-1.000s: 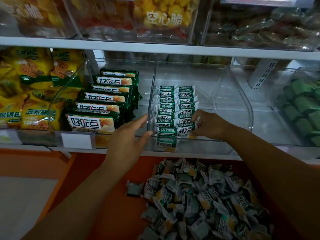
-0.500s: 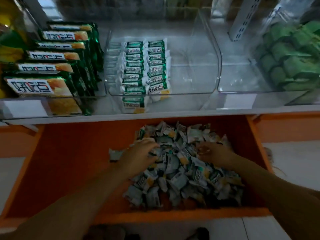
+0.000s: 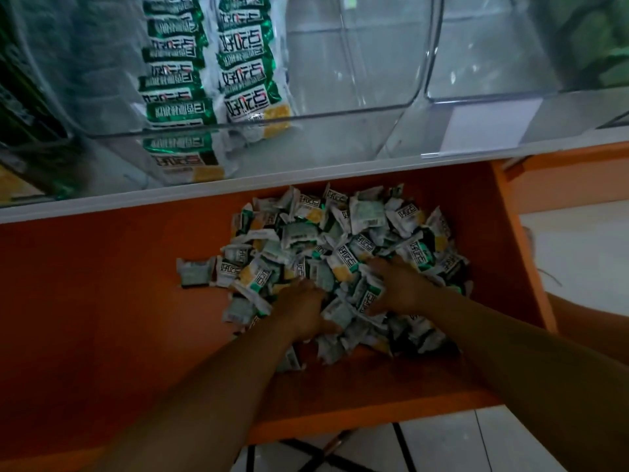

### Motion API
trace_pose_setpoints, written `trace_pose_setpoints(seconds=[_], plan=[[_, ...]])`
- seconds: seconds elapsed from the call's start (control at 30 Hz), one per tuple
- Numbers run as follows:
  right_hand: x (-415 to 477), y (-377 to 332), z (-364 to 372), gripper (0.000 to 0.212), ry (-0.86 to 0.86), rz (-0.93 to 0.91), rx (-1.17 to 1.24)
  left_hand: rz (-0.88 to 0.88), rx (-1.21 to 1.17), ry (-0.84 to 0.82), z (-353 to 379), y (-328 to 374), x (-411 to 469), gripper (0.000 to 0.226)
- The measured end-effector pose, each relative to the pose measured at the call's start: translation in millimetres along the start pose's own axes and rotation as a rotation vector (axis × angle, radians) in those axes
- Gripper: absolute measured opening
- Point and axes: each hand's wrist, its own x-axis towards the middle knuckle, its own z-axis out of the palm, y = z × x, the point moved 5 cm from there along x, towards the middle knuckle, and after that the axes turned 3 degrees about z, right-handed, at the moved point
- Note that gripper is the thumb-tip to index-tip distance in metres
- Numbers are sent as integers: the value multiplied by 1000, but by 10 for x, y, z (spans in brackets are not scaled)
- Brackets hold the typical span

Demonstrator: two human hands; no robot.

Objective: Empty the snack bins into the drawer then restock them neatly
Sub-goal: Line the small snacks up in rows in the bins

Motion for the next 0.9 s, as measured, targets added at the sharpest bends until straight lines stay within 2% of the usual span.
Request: trace_pose_setpoints(seconds=[0.27, 0.47, 0.57, 0.67, 0.73, 0.9], plan=[[-164, -3, -149, 86, 132, 87, 179, -182, -638, 212, -176, -181, -256, 57], [-472, -114, -345, 88, 231, 108, 346, -222, -803, 325, -398, -216, -624, 51], [-714, -324, -443, 91, 208, 40, 494, -213, -889, 367, -563, -199, -849, 55], [-1080, -702, -599, 65, 221, -114, 702, -180, -949, 451, -830, -175, -1158, 59], [-1315, -966, -694, 63, 207, -218, 785, -141, -995, 515, -1035, -171, -1357, 58], [-1744, -1489, -863, 40, 217, -388, 966, 43, -1395, 574, -1445, 20, -1849, 46]])
